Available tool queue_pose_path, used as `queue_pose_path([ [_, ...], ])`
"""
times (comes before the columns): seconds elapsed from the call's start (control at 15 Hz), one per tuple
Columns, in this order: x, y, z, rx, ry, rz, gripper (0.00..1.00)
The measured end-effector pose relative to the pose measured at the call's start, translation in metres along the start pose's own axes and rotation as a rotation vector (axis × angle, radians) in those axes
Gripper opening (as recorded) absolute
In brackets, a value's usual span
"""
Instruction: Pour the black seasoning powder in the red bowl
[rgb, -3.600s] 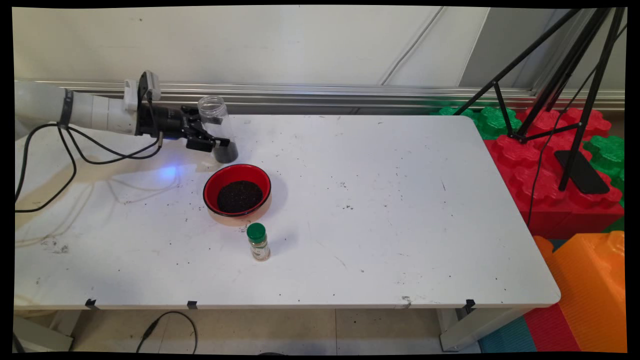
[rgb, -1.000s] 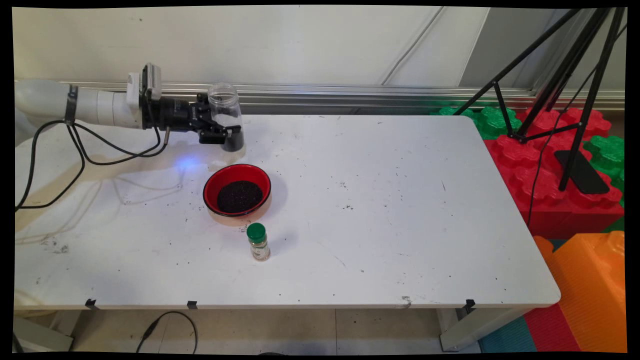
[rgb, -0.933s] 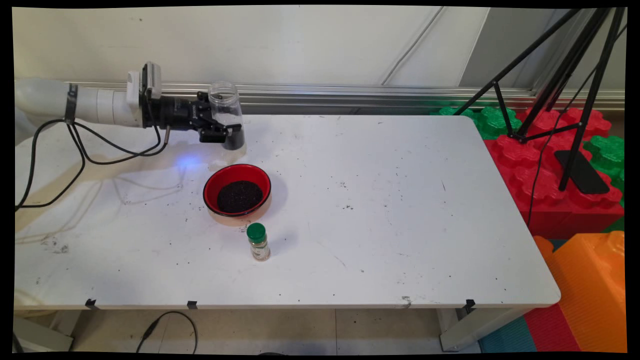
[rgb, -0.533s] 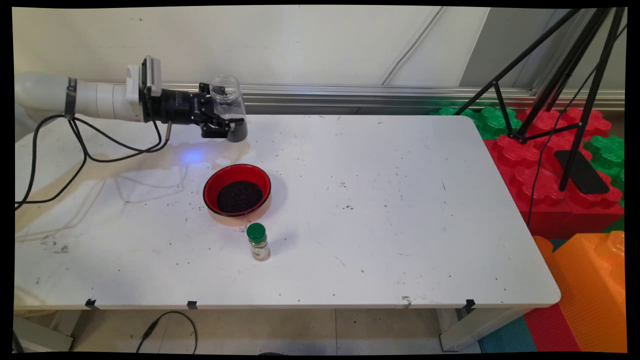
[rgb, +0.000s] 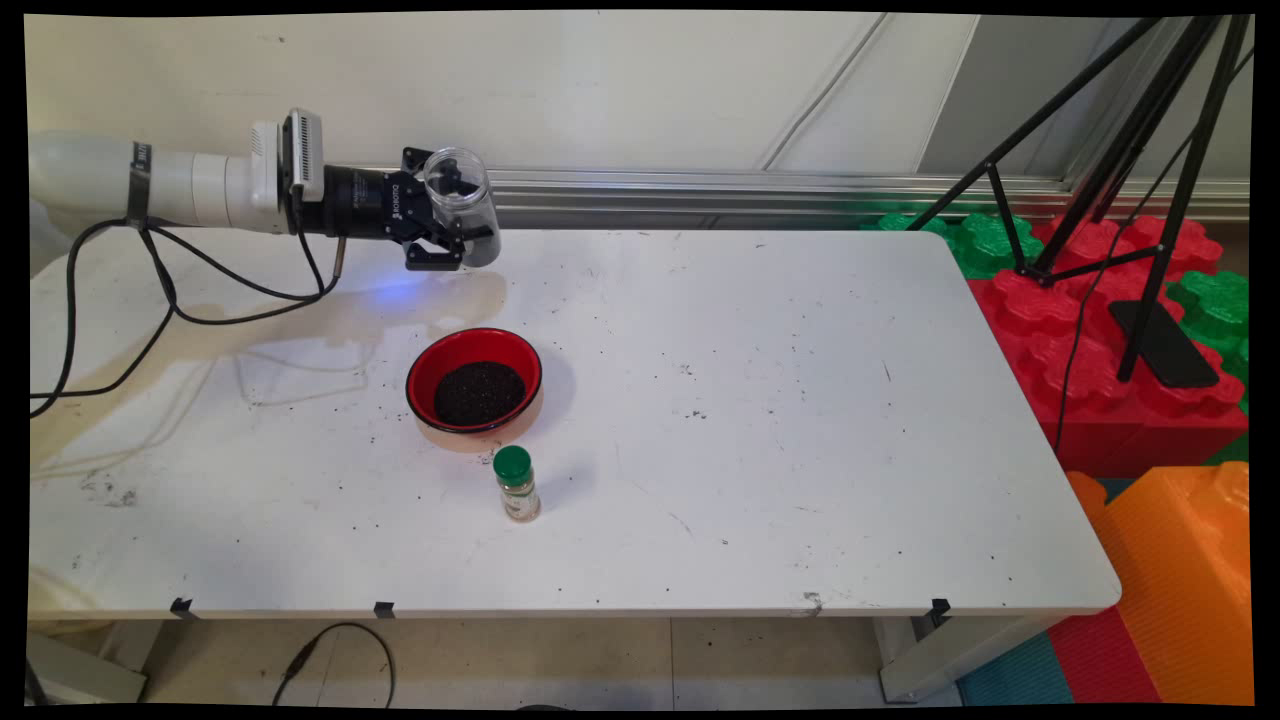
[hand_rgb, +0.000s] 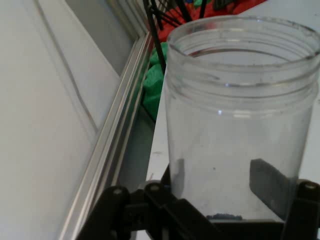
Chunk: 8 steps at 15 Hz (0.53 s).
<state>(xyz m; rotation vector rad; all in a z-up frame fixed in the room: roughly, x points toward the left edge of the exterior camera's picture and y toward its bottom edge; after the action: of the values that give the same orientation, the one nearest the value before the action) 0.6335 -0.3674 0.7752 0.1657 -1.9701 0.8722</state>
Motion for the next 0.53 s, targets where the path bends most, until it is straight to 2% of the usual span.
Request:
queue_pose_path([
  [0.53,0.0073,0.001,0.0014,-0.012,0.0,0.205,0.0],
])
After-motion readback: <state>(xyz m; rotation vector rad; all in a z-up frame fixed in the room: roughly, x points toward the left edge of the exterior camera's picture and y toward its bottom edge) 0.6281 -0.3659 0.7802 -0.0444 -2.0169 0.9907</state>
